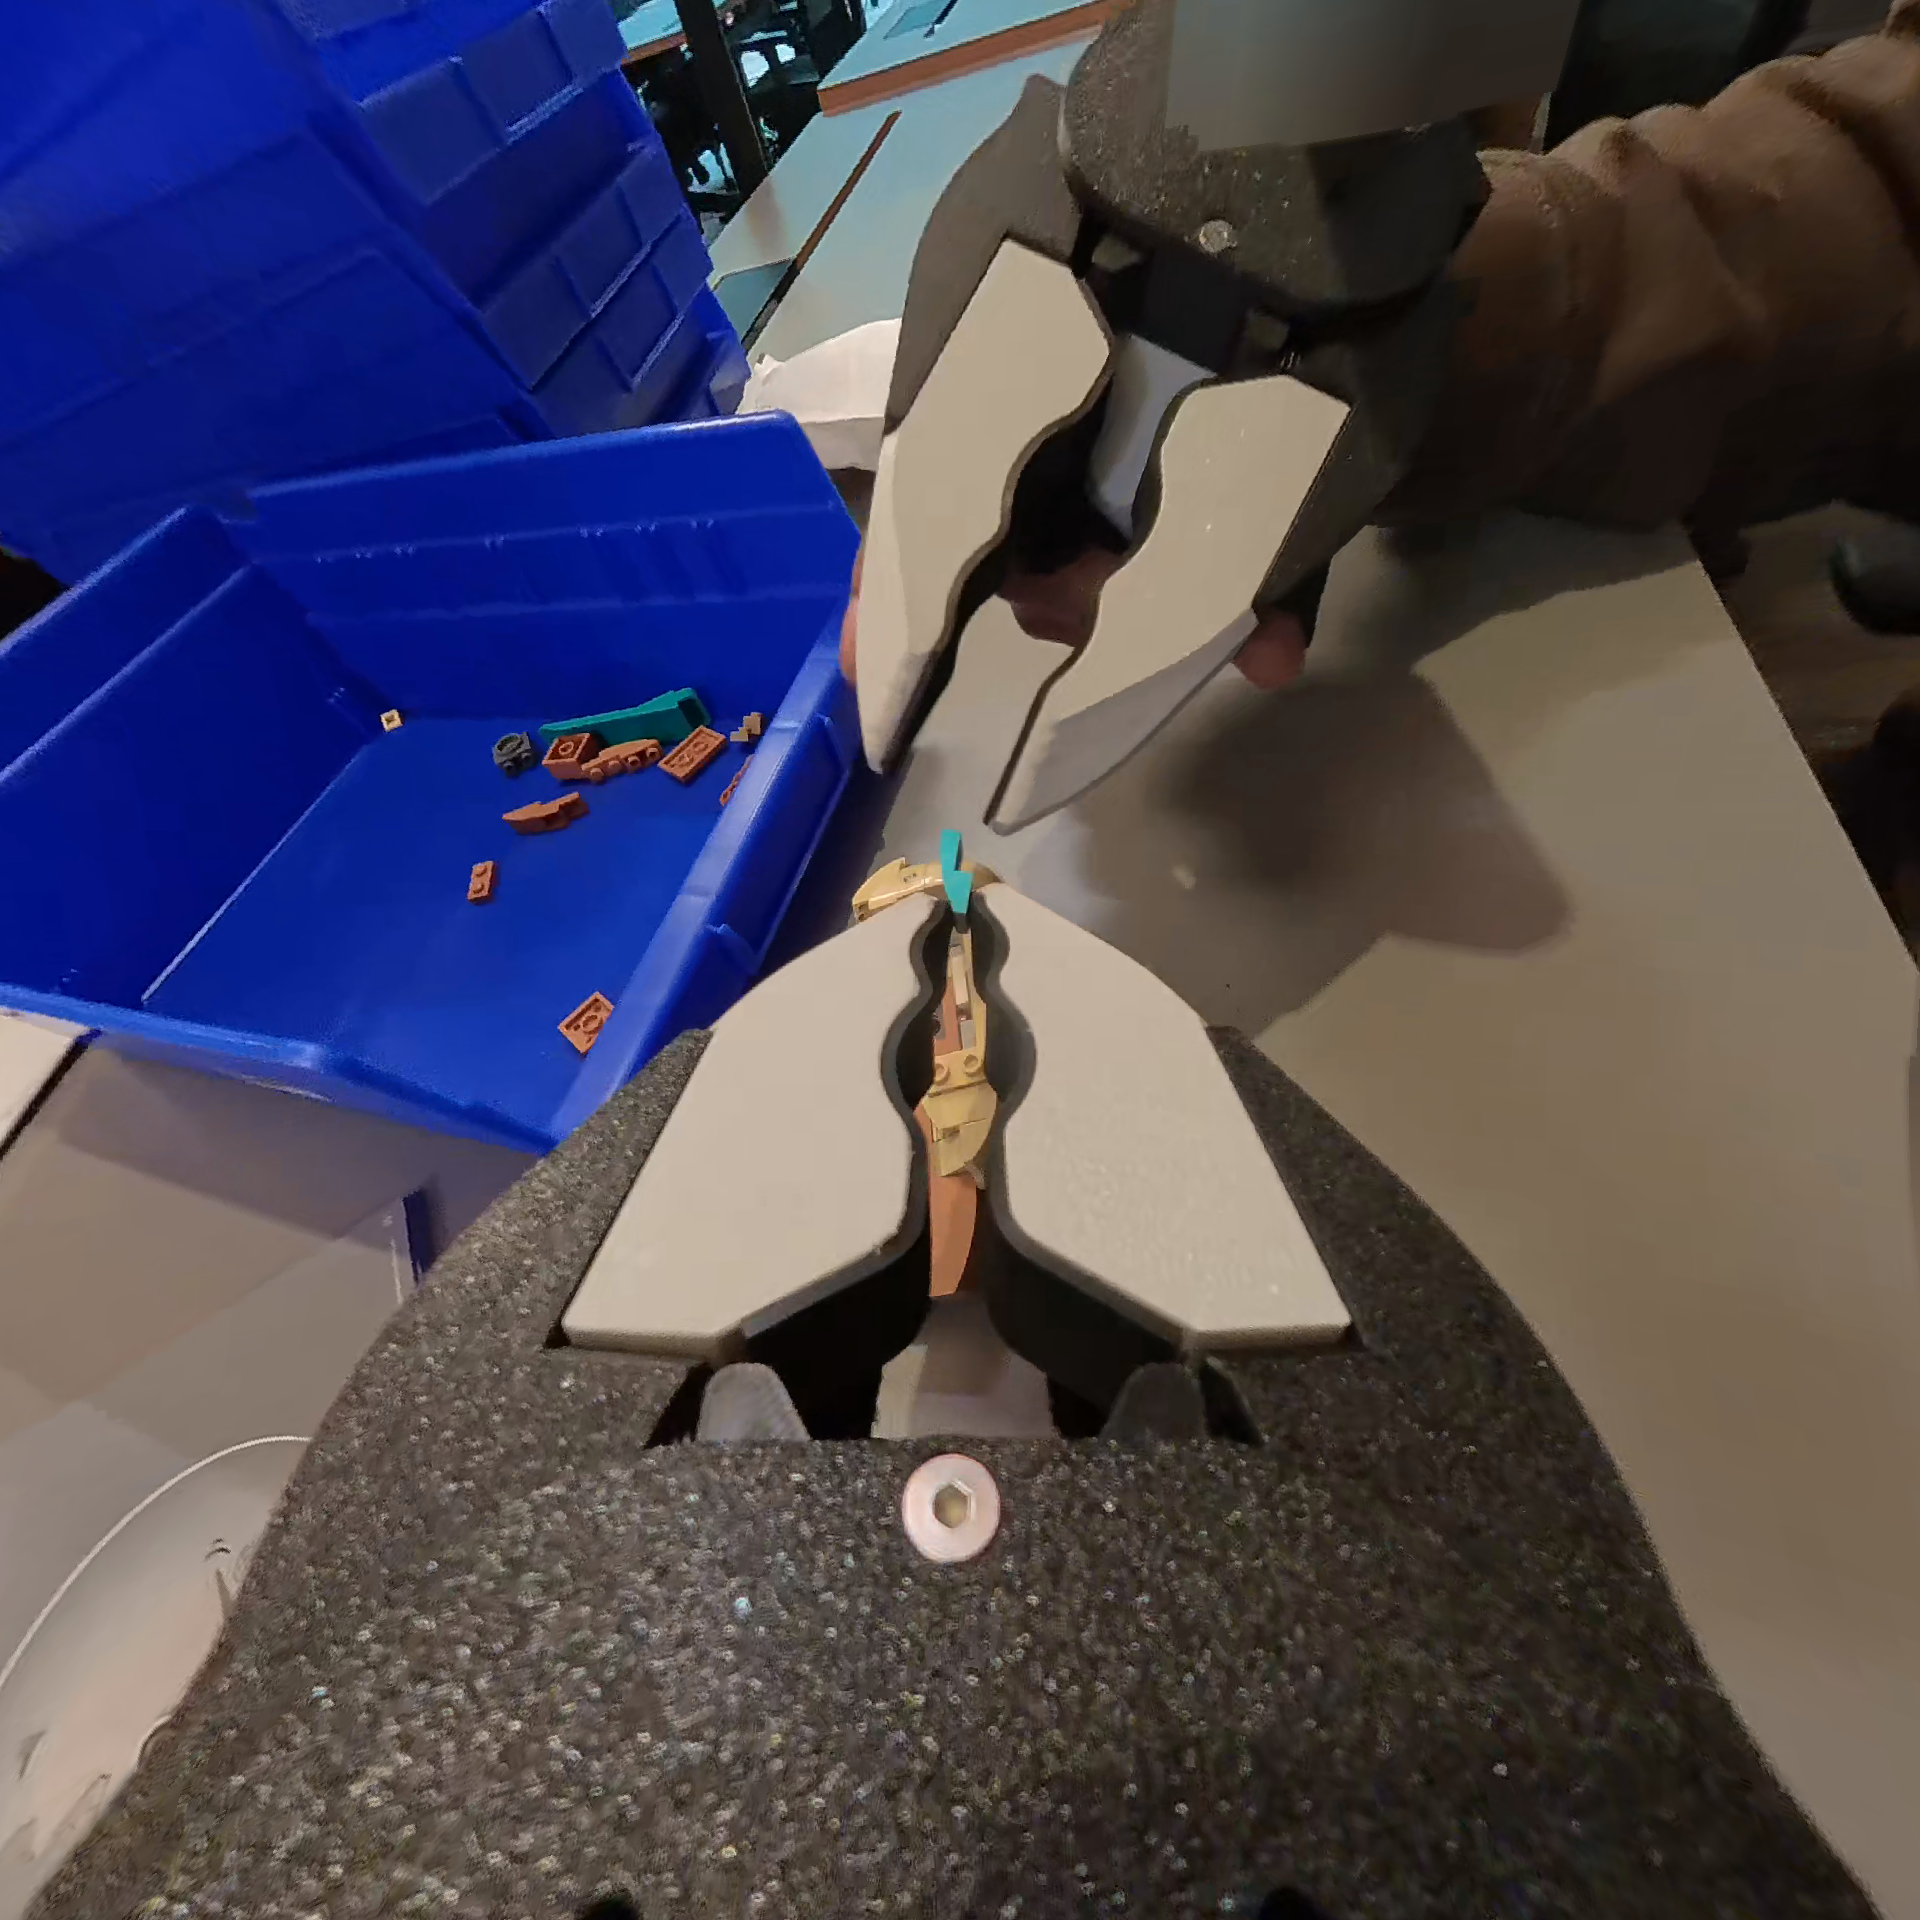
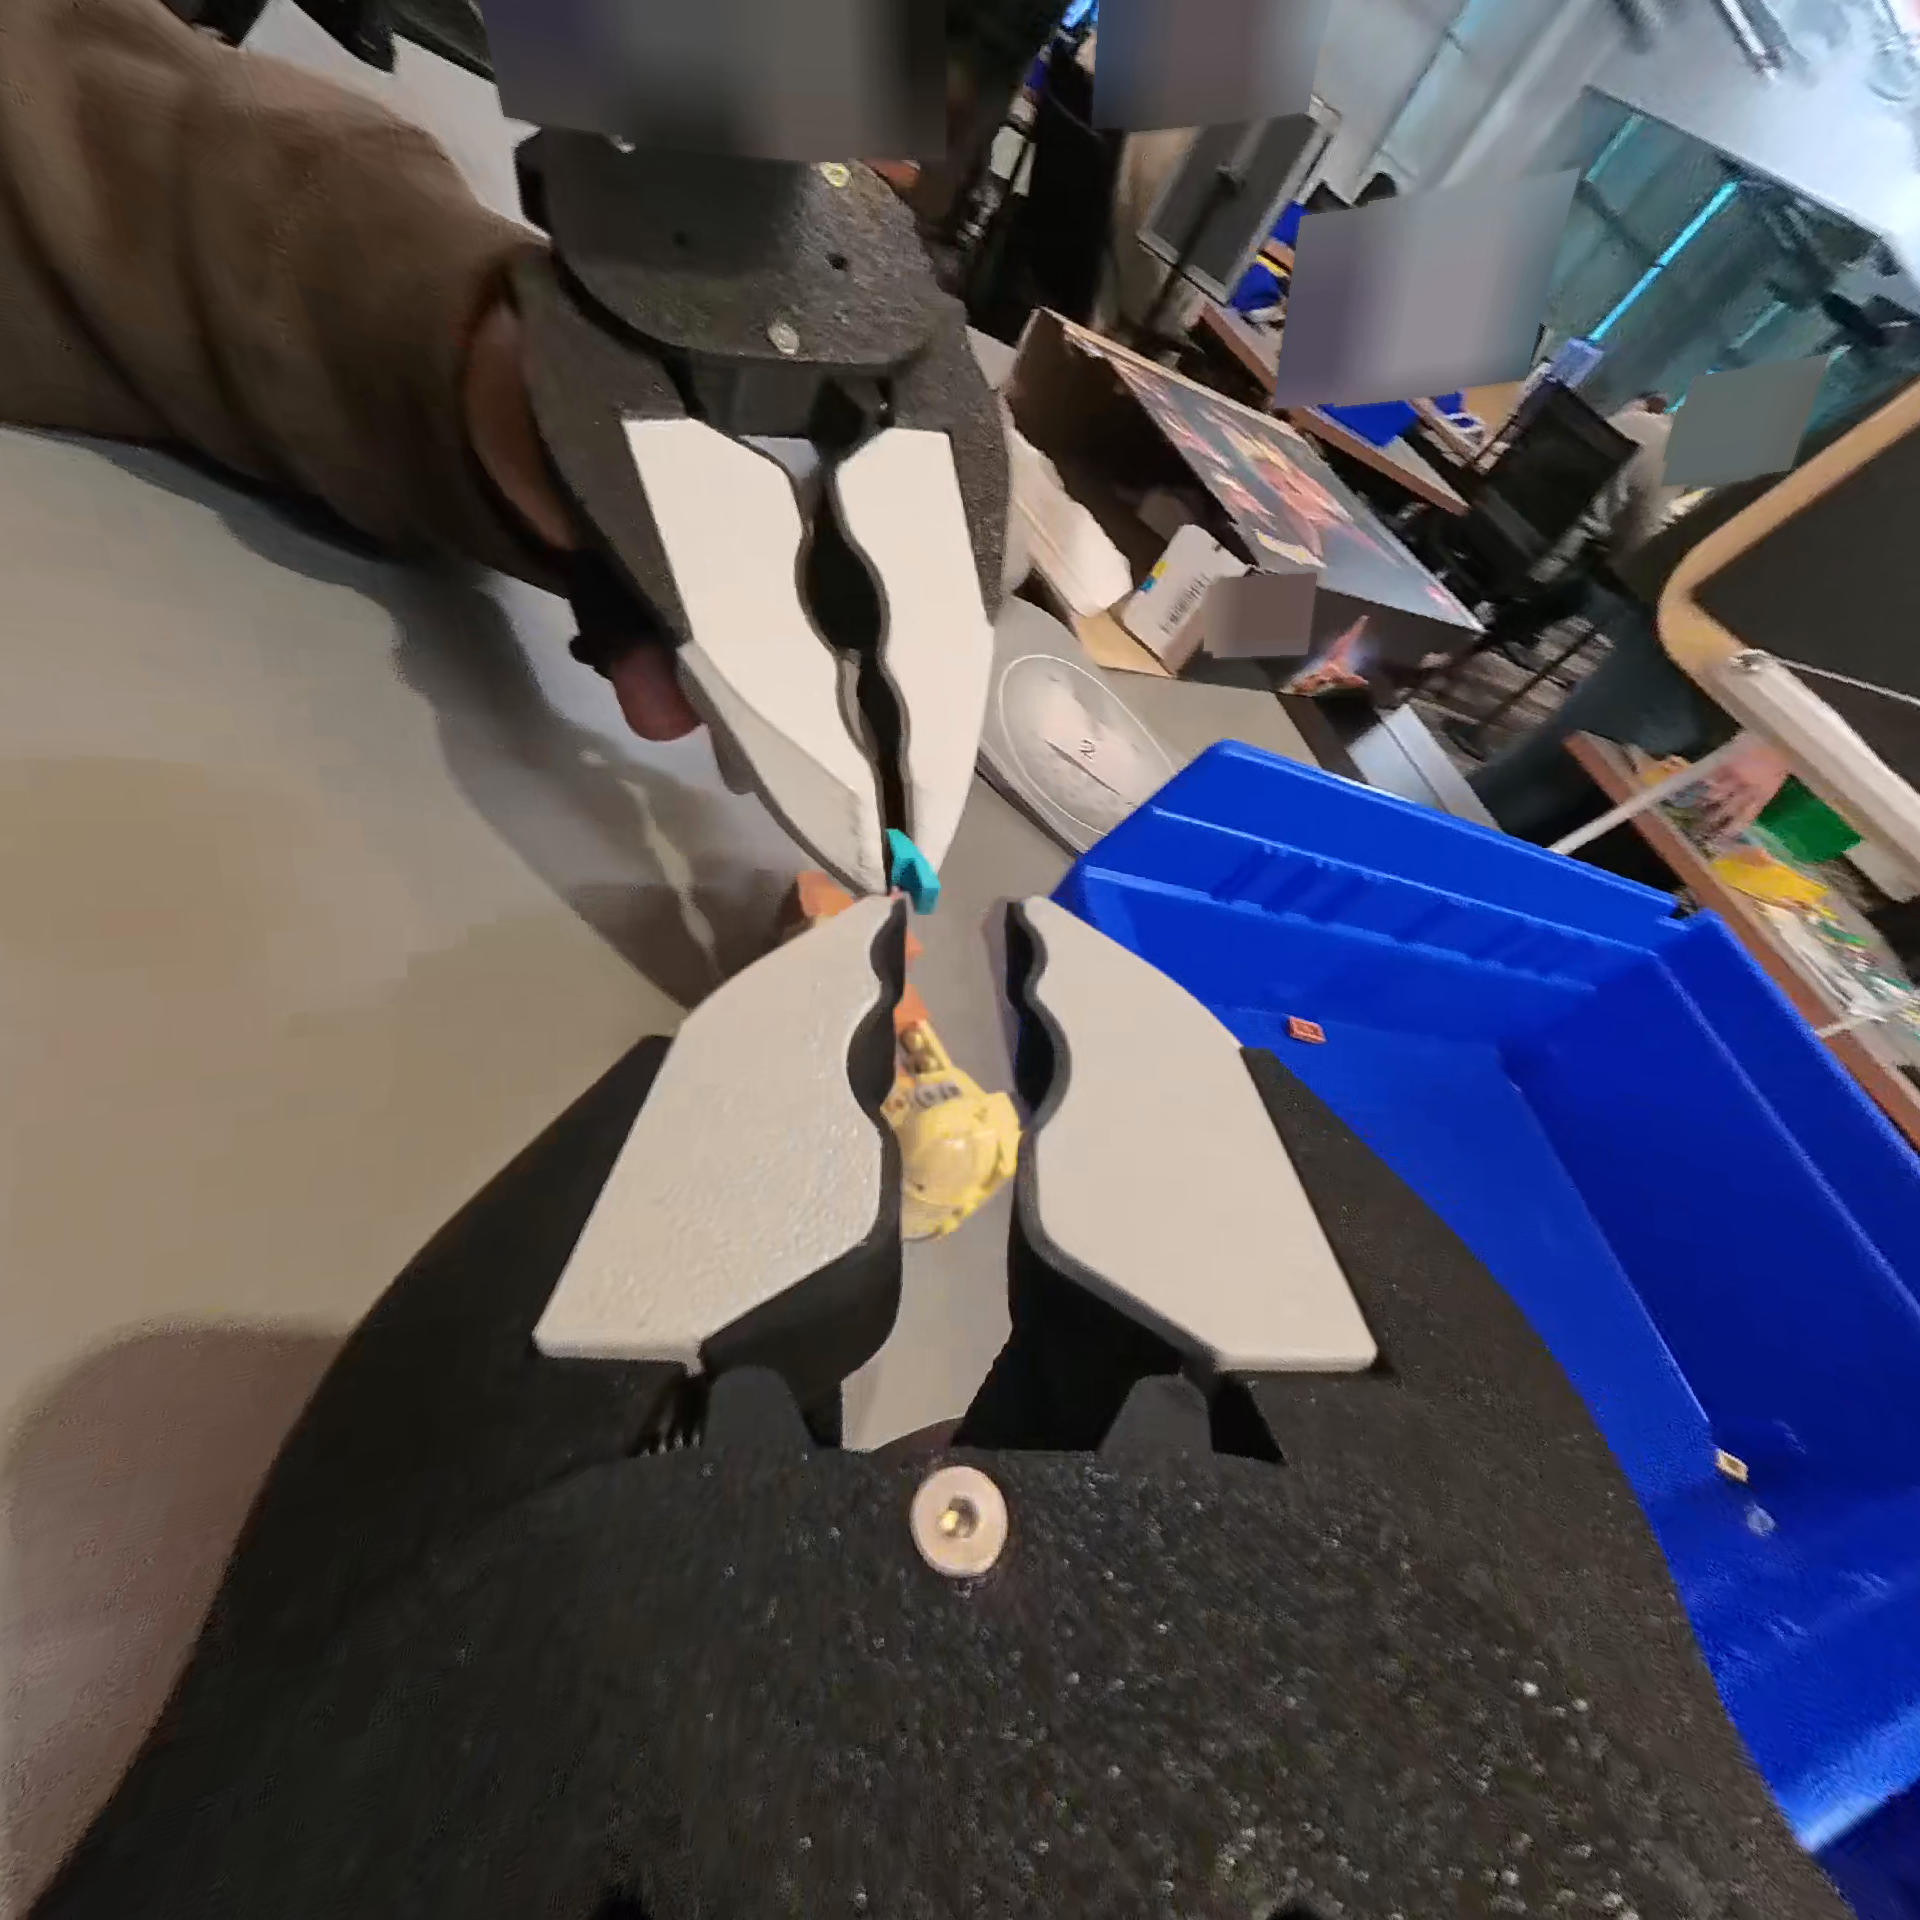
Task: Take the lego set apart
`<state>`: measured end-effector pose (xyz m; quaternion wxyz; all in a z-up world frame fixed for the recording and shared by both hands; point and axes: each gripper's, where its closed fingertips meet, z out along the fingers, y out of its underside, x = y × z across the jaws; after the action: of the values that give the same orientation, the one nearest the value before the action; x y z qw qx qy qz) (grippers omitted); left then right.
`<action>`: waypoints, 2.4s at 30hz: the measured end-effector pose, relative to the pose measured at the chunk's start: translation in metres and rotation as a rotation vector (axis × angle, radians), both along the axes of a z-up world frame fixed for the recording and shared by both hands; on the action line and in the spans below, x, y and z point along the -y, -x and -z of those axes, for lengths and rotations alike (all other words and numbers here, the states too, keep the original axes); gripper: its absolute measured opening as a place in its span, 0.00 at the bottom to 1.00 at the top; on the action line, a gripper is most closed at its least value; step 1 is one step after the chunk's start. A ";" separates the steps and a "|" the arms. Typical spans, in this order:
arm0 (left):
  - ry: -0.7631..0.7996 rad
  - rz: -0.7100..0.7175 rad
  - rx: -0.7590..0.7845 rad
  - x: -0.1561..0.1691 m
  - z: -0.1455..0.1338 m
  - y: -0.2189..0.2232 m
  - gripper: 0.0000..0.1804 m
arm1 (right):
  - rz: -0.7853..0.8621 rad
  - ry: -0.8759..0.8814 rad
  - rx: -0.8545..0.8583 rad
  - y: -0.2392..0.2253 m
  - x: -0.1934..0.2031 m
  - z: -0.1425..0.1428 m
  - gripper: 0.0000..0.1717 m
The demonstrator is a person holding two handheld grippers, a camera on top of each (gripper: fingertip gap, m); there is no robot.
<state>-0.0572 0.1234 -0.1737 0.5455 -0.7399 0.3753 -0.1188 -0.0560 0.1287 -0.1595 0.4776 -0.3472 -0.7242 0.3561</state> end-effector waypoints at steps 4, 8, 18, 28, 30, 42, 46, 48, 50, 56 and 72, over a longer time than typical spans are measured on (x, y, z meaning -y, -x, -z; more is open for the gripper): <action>-0.028 0.026 -0.054 0.002 0.002 -0.005 0.02 | -0.022 -0.015 0.023 0.000 0.005 0.005 0.07; -0.046 0.045 -0.067 0.004 0.002 -0.008 0.02 | -0.059 -0.013 0.026 0.000 0.013 0.008 0.02; 0.099 -0.121 -0.029 -0.010 0.018 0.023 0.15 | 0.468 0.001 0.049 0.008 -0.084 0.012 0.16; 0.239 -0.057 -0.123 0.003 0.043 0.028 0.26 | 0.040 0.043 0.269 -0.002 -0.006 0.048 0.24; 0.256 -0.070 -0.128 0.002 0.046 0.032 0.27 | 0.041 -0.003 0.302 -0.002 -0.004 0.059 0.27; 0.507 -0.176 0.063 0.004 0.064 0.050 0.29 | 0.113 -0.275 0.231 -0.002 -0.018 0.068 0.15; 0.554 -0.193 0.164 0.001 0.065 0.049 0.29 | 0.107 -0.383 0.201 -0.005 -0.016 0.068 0.14; 0.559 -0.180 0.196 0.000 0.063 0.045 0.29 | 0.101 -0.437 0.197 -0.006 -0.015 0.069 0.13; 0.566 -0.164 0.222 0.001 0.061 0.041 0.29 | 0.094 -0.470 0.193 -0.007 -0.012 0.069 0.12; 0.596 -0.122 0.227 0.006 0.062 0.030 0.23 | 0.083 -0.504 0.180 -0.007 -0.006 0.069 0.10; 0.252 -0.064 -0.106 0.001 0.041 0.025 0.10 | 0.134 -0.303 0.044 -0.009 -0.019 0.033 0.12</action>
<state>-0.0824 0.1226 -0.2145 0.4313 -0.8193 0.3619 -0.1083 -0.0469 0.1479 -0.1925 0.5314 -0.3265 -0.7550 0.2024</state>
